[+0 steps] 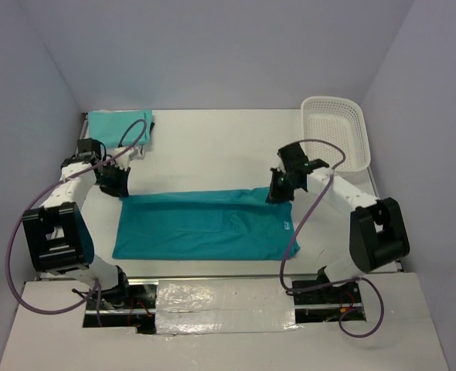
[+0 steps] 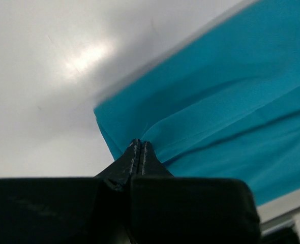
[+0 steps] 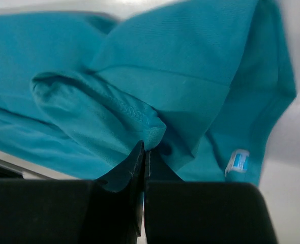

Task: Fold and stack the t-shirts
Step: Fold the other side of the tshirt into a rectangle

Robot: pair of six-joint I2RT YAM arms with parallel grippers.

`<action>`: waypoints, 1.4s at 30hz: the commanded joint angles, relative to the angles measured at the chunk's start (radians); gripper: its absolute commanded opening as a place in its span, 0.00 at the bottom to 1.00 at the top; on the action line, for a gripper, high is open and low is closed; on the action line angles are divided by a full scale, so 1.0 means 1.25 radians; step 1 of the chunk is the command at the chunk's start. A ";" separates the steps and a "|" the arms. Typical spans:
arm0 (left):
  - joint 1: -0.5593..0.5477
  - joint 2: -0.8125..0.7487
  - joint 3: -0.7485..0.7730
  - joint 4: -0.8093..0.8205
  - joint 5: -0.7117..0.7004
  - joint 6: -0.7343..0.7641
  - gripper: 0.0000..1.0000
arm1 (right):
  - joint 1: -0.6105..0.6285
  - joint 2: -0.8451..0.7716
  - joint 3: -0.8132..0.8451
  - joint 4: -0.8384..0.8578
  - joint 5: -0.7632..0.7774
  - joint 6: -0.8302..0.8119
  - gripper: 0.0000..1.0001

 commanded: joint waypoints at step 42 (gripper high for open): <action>-0.036 0.084 0.251 -0.211 0.160 0.056 0.28 | 0.080 -0.327 -0.134 0.023 0.037 0.114 0.09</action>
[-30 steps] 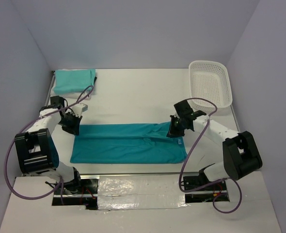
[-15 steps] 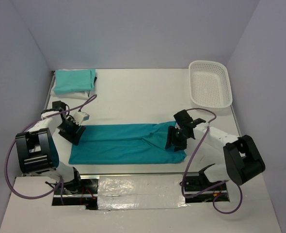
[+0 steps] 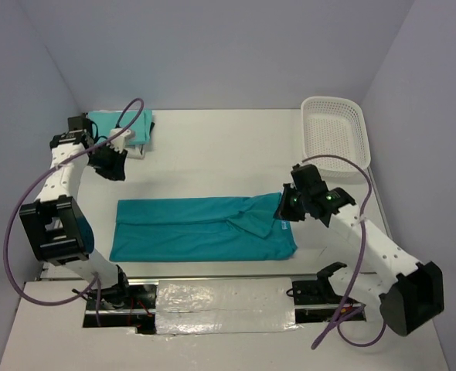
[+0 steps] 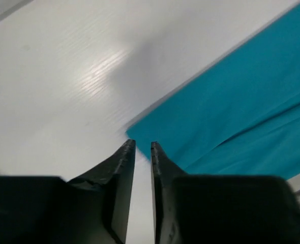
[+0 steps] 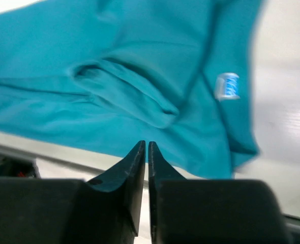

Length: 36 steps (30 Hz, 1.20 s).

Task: Fold and stack the t-shirts
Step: Fold the other side of the tshirt into a rectangle

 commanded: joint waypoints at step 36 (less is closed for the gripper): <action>-0.119 0.098 -0.013 0.065 -0.047 -0.139 0.16 | 0.299 0.386 0.164 0.214 -0.034 0.060 0.00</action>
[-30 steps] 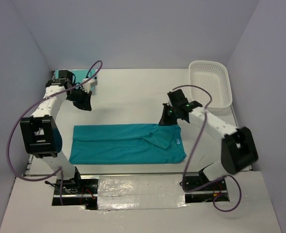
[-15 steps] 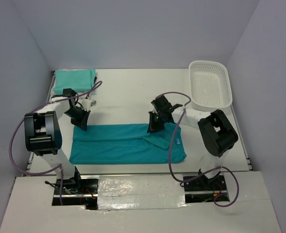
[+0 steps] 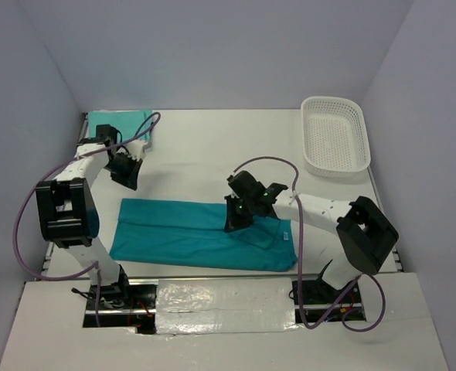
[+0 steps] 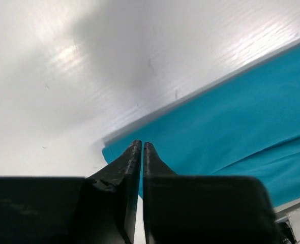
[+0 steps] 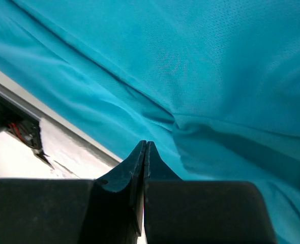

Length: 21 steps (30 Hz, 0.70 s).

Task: Fold and stack the t-shirts
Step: Fold the other side of the tshirt into a rectangle

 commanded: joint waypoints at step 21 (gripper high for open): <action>-0.847 0.002 -0.029 0.187 0.122 -0.024 0.70 | -0.312 -0.426 -0.343 -0.081 -0.069 0.036 0.51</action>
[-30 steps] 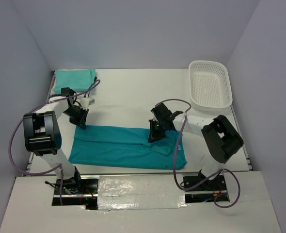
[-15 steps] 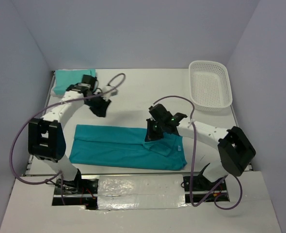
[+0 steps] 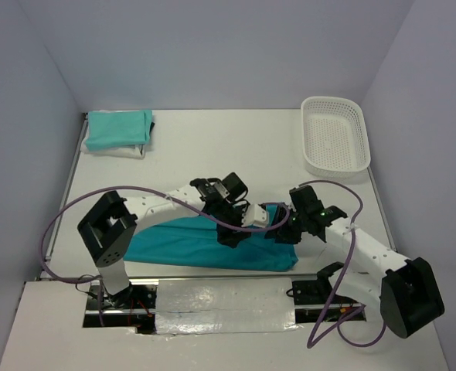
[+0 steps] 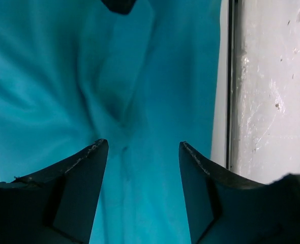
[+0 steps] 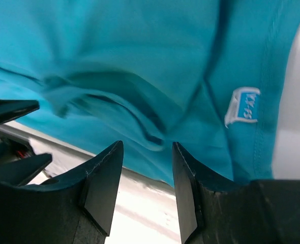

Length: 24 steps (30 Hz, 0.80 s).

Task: Fold and stack the t-shirts
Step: Fold the other side of the tshirt into a rectangle

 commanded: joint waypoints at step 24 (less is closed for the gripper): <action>-0.018 0.024 -0.049 -0.022 -0.098 0.104 0.00 | 0.013 0.000 -0.081 0.037 -0.137 -0.093 0.01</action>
